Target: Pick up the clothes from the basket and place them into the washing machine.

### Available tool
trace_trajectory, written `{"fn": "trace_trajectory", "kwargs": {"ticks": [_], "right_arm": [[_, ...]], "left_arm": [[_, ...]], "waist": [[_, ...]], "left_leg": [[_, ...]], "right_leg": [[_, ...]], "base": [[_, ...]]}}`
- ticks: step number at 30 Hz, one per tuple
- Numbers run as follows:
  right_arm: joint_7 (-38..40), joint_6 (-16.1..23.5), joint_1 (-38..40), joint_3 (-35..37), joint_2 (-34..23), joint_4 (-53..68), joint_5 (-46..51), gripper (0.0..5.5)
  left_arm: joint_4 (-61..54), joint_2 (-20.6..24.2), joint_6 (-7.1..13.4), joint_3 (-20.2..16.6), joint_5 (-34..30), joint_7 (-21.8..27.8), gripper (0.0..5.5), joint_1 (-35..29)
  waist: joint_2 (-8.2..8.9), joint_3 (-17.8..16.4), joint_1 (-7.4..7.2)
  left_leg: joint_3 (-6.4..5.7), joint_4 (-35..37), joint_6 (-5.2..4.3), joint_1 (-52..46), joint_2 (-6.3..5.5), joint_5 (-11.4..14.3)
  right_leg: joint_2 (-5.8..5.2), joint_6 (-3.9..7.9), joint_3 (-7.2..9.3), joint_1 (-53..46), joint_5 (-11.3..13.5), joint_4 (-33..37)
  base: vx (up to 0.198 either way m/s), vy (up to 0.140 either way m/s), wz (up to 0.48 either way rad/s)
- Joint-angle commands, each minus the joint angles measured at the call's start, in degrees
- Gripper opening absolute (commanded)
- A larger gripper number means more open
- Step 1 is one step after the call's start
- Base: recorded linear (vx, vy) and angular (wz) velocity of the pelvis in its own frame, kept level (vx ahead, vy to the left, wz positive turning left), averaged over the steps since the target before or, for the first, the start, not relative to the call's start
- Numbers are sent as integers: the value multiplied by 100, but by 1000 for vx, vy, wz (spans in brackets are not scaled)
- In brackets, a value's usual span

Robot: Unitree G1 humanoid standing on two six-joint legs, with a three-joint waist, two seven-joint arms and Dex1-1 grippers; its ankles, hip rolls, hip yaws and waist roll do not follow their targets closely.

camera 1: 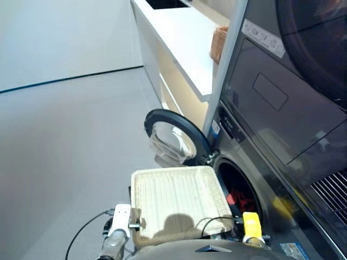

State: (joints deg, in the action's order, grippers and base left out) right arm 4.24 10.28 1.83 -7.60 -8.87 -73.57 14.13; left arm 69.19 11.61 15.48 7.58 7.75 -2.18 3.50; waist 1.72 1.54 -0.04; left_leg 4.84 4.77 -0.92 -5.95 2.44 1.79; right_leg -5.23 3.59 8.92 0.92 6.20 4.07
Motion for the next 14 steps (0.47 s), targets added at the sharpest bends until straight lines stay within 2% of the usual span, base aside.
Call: {"fn": "trace_trajectory", "kwargs": {"ticks": [1,9,14], "right_arm": [[-25,74,-144,54,92,-300,224,550],[-28,62,-189,-12,125,-237,222,550],[-20,45,-222,-116,132,-126,88,550]], "left_arm": [[274,-74,118,-139,-160,41,550,-182],[334,-69,95,-77,-244,120,550,-129],[467,-63,21,-213,-141,165,550,-100]], "waist": [[34,100,-49],[45,148,-47],[54,170,-34]], "left_leg": [[257,23,-80,278,-160,-271],[254,23,-65,193,-161,-235],[264,23,-62,193,-166,-234]], "right_leg": [[0,330,80,-111,-342,-358],[-16,335,49,-182,-373,-382],[-35,348,49,-209,-355,-364]], "base": [[0,0,0],[0,0,0],[0,0,0]]}}
